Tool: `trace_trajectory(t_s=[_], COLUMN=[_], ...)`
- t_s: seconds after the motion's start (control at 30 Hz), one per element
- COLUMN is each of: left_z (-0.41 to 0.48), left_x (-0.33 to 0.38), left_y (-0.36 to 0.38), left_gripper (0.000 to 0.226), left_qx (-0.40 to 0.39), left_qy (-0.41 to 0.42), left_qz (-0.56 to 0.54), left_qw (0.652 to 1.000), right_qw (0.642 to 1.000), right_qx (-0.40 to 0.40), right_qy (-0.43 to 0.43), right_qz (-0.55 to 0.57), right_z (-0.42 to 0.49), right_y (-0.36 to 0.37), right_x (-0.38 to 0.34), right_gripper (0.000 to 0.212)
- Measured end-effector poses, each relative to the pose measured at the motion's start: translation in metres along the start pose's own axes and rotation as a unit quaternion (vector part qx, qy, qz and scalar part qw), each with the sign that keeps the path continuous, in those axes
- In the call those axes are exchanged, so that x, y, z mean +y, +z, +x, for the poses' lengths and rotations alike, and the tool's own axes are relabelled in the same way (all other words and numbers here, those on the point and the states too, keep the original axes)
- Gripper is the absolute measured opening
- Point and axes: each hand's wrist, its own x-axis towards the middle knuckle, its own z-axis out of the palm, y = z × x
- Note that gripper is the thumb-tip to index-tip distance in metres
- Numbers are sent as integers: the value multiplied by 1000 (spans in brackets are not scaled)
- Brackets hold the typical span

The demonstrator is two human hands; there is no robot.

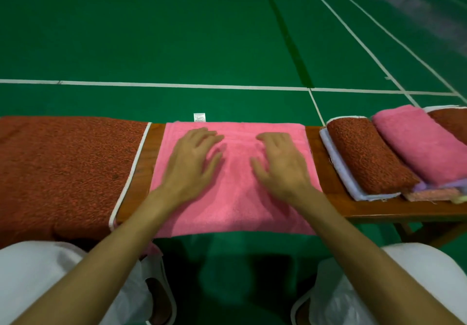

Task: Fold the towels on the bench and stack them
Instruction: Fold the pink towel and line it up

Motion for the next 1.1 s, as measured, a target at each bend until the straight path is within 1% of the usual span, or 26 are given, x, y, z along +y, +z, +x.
trace_trajectory(t_s=[0.03, 0.07, 0.1, 0.17, 0.23, 0.4, 0.53, 0.63, 0.77, 0.97, 1.03, 1.1], left_z=[0, -1, -1, -2, -3, -7, -10, -15, -20, -26, -28, -30], left_x=[5, 9, 10, 7, 3, -8, -41, -52, -49, -35, -31, -30], left_y=[7, 13, 18, 23, 26, 19, -2, -8, -8, -10, -14, -21], left_gripper=[48, 56, 63, 71, 71, 73, 76, 77, 78, 89, 88, 81], left_qx=[-19, -43, -72, -139, -166, -158, -143, -135, -136, -150, -136, -93], left_qy=[6, 9, 7, -24, -53, -76, -114, -119, -123, -141, -148, -154], left_qz=[13, 34, 63, 111, 129, 145, 166, 165, 170, 135, 105, 60], left_qw=[1000, 998, 995, 984, 976, 974, 969, 970, 968, 969, 974, 982], right_qw=[998, 995, 992, 990, 989, 992, 994, 993, 994, 993, 995, 998], right_qx=[-21, -39, -57, -95, -108, -98, -79, -71, -64, -75, -74, -50], right_qy=[-51, -91, -112, -107, -89, -57, 15, 51, 48, 29, 21, 27], right_qz=[-2, -5, -9, -15, -37, -62, -79, -79, -77, -81, -69, -17], right_z=[1, 1, 2, 1, 0, 1, 7, 10, 8, -2, -6, -8], right_y=[9, 16, 25, 40, 47, 45, 32, 25, 25, 22, 20, 15], right_x=[-6, -11, -12, -9, -6, 10, 52, 71, 70, 68, 68, 69], right_gripper=[59, 65, 67, 66, 64, 66, 66, 67, 65, 65, 67, 71])
